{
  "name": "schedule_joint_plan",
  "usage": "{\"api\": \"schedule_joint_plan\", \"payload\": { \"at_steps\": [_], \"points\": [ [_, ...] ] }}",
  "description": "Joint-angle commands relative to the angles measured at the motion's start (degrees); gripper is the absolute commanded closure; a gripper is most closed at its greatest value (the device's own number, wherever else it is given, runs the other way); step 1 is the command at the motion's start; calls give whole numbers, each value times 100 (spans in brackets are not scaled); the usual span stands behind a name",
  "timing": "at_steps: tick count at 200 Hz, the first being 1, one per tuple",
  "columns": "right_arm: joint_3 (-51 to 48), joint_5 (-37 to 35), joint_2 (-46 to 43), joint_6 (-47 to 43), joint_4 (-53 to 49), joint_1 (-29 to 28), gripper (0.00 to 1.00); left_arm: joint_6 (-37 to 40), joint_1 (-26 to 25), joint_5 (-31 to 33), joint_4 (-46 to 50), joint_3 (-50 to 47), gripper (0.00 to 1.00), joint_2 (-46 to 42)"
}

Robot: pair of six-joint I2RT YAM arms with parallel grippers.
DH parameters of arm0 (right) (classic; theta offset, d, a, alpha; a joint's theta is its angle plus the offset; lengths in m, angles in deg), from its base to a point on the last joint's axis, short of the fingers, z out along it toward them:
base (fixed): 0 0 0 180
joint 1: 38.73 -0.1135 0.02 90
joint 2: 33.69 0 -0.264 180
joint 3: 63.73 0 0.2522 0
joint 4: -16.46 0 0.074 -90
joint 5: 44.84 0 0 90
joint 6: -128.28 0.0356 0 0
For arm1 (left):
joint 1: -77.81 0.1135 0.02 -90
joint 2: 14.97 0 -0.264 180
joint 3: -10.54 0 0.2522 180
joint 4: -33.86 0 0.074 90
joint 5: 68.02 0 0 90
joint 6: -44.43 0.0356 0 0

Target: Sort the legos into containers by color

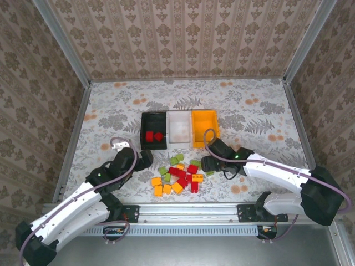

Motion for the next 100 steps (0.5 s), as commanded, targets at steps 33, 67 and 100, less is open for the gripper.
{"api": "schedule_joint_plan", "payload": {
  "at_steps": [33, 67, 100],
  "points": [
    [-125, -254, 256, 202, 251, 427, 30, 43, 126, -272, -207, -155, 0, 43],
    [-159, -212, 266, 157, 103, 440, 32, 35, 169, -277, -126, -195, 0, -10],
    [-395, -287, 205, 229, 76, 491, 40, 19, 235, -315, -169, -252, 0, -30]
  ]
}}
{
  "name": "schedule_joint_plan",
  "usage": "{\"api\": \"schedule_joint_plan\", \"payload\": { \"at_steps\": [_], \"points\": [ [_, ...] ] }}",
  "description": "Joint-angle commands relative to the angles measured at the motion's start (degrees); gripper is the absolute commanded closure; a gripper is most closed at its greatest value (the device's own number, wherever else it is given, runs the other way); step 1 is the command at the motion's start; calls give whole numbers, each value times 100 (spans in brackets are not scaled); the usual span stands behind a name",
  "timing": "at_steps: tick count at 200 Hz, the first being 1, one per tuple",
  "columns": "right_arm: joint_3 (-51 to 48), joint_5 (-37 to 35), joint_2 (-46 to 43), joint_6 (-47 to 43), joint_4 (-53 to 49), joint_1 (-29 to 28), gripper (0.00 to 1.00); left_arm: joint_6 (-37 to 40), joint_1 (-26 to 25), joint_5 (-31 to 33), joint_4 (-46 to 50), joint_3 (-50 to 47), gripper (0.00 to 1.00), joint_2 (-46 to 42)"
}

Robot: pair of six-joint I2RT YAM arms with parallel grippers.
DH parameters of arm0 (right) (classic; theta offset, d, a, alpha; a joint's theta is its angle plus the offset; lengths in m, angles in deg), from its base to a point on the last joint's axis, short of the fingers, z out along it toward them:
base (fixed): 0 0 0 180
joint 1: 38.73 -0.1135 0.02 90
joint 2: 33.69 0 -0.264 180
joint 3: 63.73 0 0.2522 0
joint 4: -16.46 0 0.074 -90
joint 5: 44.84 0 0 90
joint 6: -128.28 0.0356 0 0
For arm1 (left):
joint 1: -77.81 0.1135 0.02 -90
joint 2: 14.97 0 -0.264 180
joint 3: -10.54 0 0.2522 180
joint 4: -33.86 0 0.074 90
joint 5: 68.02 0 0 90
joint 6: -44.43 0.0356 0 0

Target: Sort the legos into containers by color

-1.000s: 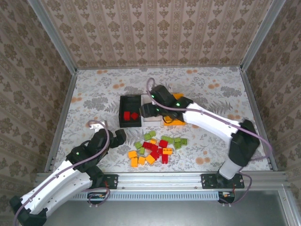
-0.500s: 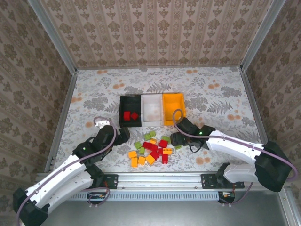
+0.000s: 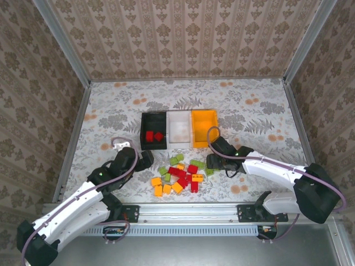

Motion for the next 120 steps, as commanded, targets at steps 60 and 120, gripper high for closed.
{"api": "schedule_joint_plan", "payload": {
  "at_steps": [60, 120],
  "points": [
    [-410, 35, 144, 123, 153, 181, 40, 25, 142, -121, -84, -117, 0, -51],
    [-581, -257, -471, 232, -232, 661, 48, -36, 183, -207, -147, -211, 0, -34]
  ]
}}
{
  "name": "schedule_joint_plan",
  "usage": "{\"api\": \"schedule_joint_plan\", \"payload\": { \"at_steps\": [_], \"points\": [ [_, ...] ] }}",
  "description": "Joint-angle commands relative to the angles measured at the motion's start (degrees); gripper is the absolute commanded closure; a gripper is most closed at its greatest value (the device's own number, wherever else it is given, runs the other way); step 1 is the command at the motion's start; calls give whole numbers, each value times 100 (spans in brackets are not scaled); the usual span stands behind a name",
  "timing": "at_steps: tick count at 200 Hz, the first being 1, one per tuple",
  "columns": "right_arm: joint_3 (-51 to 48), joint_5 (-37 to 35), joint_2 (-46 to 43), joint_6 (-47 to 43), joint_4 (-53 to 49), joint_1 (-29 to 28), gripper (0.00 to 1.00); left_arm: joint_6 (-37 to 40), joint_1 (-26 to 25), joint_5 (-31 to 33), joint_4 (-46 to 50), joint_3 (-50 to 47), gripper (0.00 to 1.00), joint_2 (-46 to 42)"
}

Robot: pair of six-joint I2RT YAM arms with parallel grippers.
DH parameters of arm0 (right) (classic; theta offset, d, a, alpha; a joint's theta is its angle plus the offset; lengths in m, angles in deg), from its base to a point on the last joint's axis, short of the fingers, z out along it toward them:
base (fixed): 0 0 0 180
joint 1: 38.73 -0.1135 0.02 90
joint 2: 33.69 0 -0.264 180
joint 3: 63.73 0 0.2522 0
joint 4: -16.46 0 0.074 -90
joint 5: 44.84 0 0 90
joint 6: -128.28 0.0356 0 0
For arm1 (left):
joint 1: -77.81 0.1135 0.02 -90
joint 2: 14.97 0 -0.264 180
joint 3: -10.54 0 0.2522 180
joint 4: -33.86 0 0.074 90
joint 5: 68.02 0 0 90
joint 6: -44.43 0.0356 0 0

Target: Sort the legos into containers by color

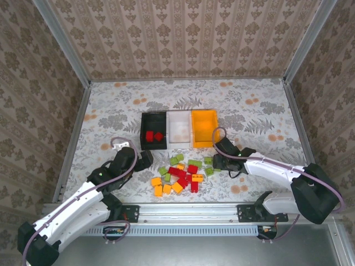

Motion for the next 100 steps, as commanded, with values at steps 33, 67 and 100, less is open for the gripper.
{"api": "schedule_joint_plan", "payload": {
  "at_steps": [33, 67, 100],
  "points": [
    [-79, 72, -861, -166, -475, 248, 42, -42, 78, -149, -232, -161, 0, 53],
    [12, 684, -694, -134, -587, 133, 35, -25, 87, -186, -265, -100, 0, 159],
    [-58, 974, -887, 9, -1173, -158, 35, -6, 97, -204, -267, -69, 0, 196]
  ]
}}
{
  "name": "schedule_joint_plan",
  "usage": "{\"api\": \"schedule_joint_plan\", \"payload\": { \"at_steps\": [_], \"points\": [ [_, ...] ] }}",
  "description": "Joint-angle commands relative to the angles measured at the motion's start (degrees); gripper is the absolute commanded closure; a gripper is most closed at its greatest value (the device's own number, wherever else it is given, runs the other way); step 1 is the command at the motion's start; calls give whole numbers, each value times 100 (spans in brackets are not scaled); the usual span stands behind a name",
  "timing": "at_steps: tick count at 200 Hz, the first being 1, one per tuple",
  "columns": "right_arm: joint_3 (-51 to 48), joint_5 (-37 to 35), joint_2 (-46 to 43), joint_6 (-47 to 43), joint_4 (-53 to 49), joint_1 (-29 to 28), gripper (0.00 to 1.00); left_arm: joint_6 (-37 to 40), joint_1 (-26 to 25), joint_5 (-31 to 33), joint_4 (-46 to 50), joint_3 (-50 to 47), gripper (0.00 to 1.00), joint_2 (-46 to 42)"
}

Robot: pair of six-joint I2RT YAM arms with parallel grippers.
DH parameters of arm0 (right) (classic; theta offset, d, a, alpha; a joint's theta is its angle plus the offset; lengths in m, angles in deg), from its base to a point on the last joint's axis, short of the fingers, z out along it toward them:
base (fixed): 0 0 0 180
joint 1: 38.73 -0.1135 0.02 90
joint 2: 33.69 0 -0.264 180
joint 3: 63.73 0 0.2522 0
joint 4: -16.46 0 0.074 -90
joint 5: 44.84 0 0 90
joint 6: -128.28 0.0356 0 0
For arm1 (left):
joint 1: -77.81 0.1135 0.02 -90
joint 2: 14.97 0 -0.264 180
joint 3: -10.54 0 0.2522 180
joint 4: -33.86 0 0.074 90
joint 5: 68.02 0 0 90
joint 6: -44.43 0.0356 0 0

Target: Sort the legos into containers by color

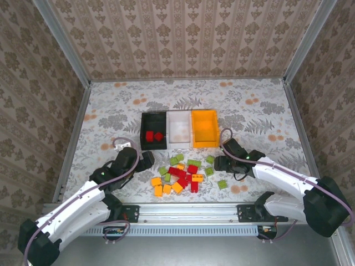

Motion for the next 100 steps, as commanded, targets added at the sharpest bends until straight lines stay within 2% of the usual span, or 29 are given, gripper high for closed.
{"api": "schedule_joint_plan", "payload": {
  "at_steps": [1, 44, 100],
  "points": [
    [69, 402, -149, 73, -684, -196, 35, -7, 66, -53, -66, 45, 0, 19],
    [90, 634, -281, 84, -1405, -542, 34, -51, 80, -57, -184, -16, 0, 80],
    [-105, 674, 207, 246, -833, -870, 35, -2, 145, -110, -231, 14, 0, 173]
  ]
}}
